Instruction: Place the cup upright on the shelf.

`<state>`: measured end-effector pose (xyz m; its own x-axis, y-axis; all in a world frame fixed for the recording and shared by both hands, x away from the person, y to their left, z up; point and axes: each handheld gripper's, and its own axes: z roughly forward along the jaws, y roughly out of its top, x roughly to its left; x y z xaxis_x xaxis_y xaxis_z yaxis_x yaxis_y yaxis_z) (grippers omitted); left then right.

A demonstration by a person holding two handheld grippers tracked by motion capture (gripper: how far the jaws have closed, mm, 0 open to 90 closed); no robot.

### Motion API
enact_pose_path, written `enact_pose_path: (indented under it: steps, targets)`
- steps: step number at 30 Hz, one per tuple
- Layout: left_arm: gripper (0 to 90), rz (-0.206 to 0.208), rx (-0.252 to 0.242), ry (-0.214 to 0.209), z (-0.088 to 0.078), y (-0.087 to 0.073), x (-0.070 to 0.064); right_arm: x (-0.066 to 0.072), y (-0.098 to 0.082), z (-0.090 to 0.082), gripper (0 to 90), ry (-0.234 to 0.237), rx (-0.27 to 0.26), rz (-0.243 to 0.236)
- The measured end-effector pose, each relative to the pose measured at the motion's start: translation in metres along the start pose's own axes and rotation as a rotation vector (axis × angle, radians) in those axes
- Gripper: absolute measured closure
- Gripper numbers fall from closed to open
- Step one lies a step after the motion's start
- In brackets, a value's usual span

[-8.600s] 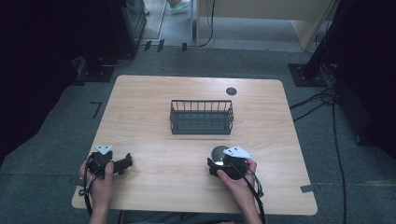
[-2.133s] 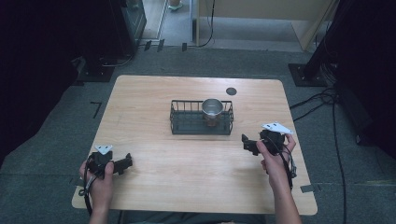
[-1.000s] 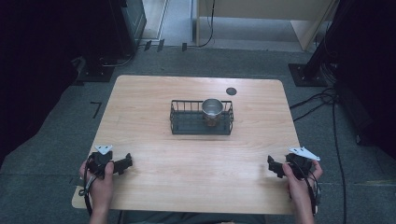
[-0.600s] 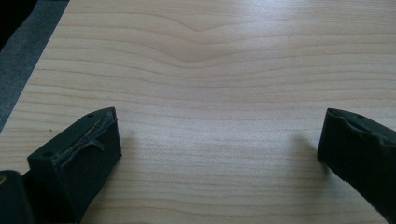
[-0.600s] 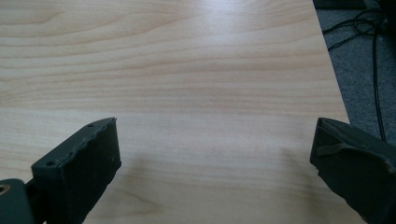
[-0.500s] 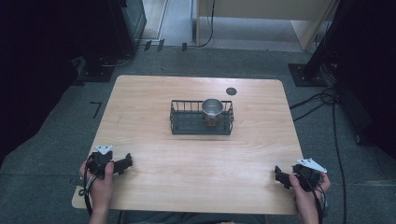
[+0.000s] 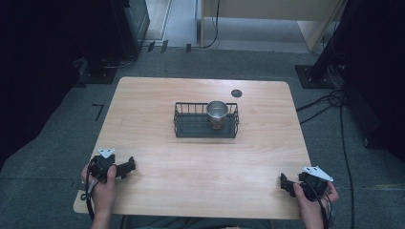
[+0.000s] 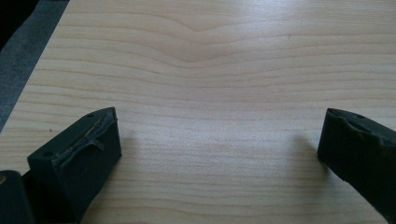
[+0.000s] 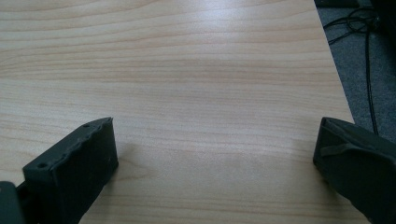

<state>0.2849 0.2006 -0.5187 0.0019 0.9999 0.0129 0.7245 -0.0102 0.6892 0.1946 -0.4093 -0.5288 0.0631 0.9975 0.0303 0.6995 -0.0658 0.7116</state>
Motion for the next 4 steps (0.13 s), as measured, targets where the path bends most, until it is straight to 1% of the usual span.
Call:
enact_pose_path:
  steps: [3,4]
  targets:
    - [0.0,0.0,0.0,0.0,0.0,0.0001,0.0,0.0001,0.0,0.0,0.0,0.0,0.0,0.0]
    - [0.0,0.0,0.0,0.0,0.0,0.0,0.0,0.0007,-0.0001,0.0,0.0,0.011,-0.002,-0.011]
